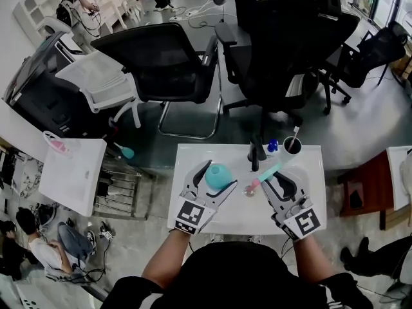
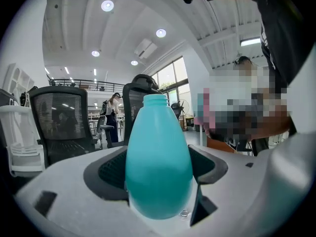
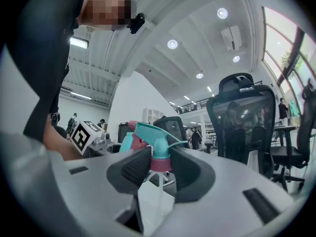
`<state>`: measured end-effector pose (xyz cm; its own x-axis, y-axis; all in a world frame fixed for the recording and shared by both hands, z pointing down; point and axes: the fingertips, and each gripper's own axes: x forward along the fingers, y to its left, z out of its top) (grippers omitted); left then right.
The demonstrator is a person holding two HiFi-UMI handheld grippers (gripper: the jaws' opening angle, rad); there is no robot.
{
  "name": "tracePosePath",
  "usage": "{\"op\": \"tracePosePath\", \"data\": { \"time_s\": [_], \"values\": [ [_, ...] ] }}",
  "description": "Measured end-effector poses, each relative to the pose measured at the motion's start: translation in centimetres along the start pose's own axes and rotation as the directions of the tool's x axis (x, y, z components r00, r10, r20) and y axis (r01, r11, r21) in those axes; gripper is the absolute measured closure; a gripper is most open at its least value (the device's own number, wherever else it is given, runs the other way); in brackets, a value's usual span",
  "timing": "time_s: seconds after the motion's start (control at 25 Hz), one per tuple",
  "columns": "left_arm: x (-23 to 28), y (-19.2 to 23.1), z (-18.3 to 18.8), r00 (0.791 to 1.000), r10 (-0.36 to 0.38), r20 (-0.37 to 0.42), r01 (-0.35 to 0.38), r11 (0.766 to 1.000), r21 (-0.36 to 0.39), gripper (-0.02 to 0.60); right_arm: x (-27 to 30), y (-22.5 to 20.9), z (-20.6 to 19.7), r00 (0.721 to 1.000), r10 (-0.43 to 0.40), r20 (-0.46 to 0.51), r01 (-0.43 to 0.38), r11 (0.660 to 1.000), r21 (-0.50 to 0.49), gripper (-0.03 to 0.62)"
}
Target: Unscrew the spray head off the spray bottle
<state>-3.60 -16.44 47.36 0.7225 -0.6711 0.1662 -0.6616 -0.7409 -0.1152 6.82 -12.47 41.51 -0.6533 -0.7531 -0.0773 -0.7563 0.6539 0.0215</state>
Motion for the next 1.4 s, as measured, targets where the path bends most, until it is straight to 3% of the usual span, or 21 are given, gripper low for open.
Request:
{"op": "tracePosePath", "data": {
  "time_s": [0.4, 0.8, 1.4],
  "values": [
    [-0.1, 0.4, -0.1, 1.0, 0.026, 0.01, -0.026, 1.0, -0.009, 0.195, -1.5, -2.1, -3.0, 0.995, -0.103, -0.012, 0.103, 0.995, 0.014, 0.462],
    [-0.4, 0.6, -1.2, 0.997, 0.077, 0.007, -0.076, 0.996, -0.043, 0.195, -3.8, -4.4, -4.8, 0.971, -0.222, -0.088, 0.222, 0.975, -0.009, 0.462],
    [-0.4, 1.8, -3.0, 0.992, 0.117, -0.046, -0.12, 0.99, -0.07, 0.193, -4.2, -6.6, -3.8, 0.96, -0.272, -0.064, 0.27, 0.962, -0.048, 0.462]
  ]
}}
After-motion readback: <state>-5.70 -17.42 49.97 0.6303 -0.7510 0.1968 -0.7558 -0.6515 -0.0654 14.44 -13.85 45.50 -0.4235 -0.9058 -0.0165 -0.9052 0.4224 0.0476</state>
